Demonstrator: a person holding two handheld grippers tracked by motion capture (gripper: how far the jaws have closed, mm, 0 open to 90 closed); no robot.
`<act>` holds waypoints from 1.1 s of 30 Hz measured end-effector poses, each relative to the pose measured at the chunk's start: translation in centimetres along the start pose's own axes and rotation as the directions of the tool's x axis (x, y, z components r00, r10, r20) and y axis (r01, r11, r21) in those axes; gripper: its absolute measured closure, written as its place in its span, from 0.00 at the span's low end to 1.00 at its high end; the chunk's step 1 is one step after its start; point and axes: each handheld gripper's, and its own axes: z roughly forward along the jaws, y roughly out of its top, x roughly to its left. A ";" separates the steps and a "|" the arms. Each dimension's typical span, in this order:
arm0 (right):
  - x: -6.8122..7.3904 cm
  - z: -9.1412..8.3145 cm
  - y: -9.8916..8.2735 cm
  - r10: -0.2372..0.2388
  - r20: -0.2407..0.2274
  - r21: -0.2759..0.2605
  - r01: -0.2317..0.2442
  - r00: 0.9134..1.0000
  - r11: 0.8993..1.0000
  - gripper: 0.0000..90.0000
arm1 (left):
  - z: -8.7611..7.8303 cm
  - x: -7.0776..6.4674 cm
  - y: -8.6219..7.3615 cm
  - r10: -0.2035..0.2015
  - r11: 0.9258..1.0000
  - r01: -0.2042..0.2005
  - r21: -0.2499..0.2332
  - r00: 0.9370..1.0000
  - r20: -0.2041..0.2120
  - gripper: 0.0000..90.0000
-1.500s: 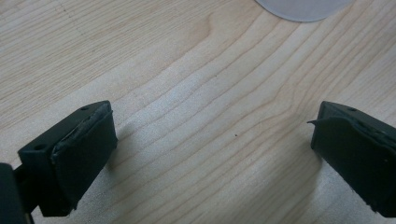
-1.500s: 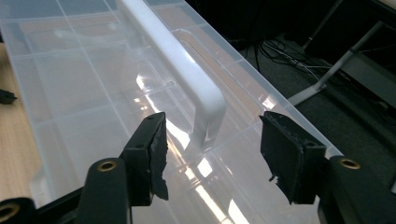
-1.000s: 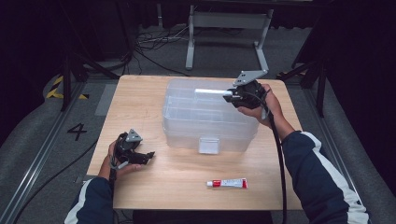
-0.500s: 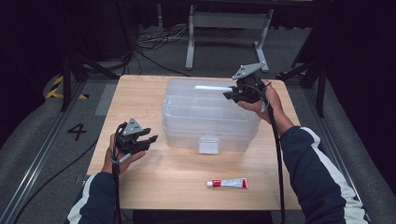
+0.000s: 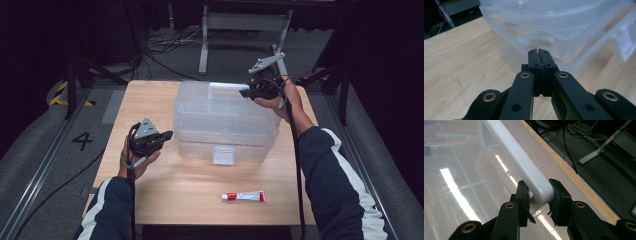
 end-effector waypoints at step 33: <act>0.3 -3.9 -2.8 -0.035 0.102 -0.104 0.046 0.994 0.994 0.63 | 1.0 -0.5 1.3 0.017 0.999 -0.017 -0.036 1.000 0.004 1.00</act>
